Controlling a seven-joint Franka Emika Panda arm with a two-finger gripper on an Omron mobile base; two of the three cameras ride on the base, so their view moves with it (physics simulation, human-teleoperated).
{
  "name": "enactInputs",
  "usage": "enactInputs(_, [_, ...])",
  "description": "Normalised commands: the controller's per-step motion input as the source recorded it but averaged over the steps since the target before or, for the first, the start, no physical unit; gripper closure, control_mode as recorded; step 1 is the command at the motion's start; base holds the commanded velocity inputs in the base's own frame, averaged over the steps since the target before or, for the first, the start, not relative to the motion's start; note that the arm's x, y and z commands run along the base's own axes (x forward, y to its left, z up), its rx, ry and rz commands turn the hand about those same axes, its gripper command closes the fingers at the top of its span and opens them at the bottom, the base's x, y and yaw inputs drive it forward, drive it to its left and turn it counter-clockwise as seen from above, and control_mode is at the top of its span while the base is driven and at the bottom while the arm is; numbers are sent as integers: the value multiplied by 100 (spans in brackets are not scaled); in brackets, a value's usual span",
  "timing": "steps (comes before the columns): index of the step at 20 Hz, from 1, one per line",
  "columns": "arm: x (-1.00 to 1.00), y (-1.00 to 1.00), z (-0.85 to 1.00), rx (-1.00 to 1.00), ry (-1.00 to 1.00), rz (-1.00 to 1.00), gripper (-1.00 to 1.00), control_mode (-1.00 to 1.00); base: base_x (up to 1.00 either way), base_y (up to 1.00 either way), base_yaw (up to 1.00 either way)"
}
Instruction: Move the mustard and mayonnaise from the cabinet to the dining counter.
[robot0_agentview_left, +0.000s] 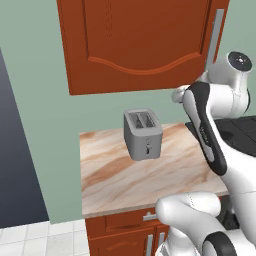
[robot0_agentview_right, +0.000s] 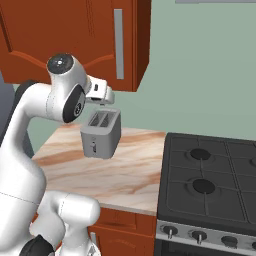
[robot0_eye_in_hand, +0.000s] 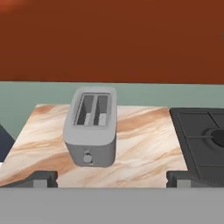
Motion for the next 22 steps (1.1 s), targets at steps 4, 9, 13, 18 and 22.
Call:
enactInputs(4, [-9,-23,57,0,-1,-6,-100,-100,0,0,0])
enactInputs(9, [-3,-19,53,-4,-15,-3,-100,-100,0,0,0])
enactInputs(13, [-7,-24,37,-5,-24,-4,-100,-100,0,0,0])
enactInputs(18, [-15,-24,26,0,-25,-4,-100,-100,0,0,0])
enactInputs(22, [2,-18,31,0,-14,-6,-100,-100,0,0,0])
